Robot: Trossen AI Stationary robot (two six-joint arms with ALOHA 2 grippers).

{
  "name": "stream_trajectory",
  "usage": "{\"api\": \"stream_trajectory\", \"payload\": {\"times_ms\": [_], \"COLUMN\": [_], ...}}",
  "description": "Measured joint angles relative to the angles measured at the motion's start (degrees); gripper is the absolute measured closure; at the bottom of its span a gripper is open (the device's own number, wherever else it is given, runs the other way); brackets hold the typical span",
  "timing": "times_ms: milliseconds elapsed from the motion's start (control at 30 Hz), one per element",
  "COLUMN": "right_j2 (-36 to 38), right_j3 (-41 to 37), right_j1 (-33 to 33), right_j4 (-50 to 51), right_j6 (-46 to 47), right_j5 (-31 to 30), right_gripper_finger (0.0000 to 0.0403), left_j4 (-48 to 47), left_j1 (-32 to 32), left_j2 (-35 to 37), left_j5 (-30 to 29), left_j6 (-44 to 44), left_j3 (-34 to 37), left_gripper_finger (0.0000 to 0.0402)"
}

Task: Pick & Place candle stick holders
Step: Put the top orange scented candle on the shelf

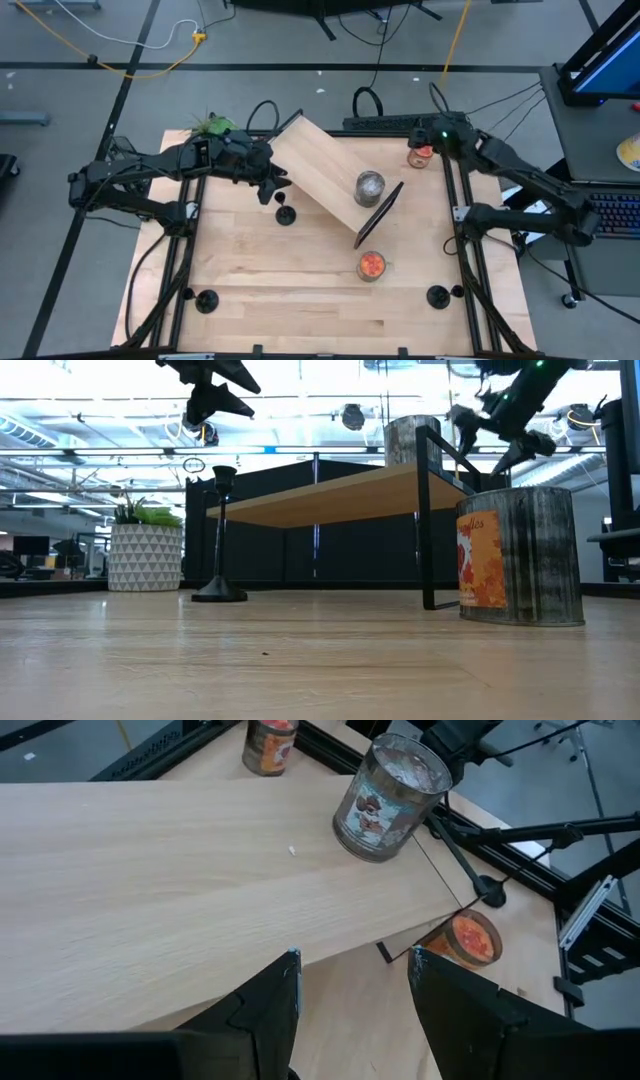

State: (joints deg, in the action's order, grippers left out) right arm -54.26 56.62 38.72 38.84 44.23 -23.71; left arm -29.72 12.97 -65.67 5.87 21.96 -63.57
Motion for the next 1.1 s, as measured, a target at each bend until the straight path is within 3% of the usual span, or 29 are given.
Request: {"api": "stream_trajectory", "payload": {"times_ms": [367, 700, 1100], "right_j2": [-13.5, -18.5, -25.0], "right_j3": [3.6, 3.6, 3.6], "right_j1": [12.9, 18.1, 18.6], "right_j4": [9.0, 10.3, 12.4], "right_j6": [3.2, 3.2, 4.8], "right_j5": [14.8, 14.7, 11.6], "right_gripper_finger": [0.0067, 0.0067, 0.0082], "left_j4": [0.0, 0.0, 0.0], "left_j1": [0.0, 0.0, 0.0], "left_j2": [0.0, 0.0, 0.0], "left_j5": [-0.1, 0.0, 0.0], "left_j6": [-0.5, -2.5, -2.6], "left_j3": [0.0, 0.0, 0.0], "left_gripper_finger": [0.0211, 0.0211, 0.0211]}}
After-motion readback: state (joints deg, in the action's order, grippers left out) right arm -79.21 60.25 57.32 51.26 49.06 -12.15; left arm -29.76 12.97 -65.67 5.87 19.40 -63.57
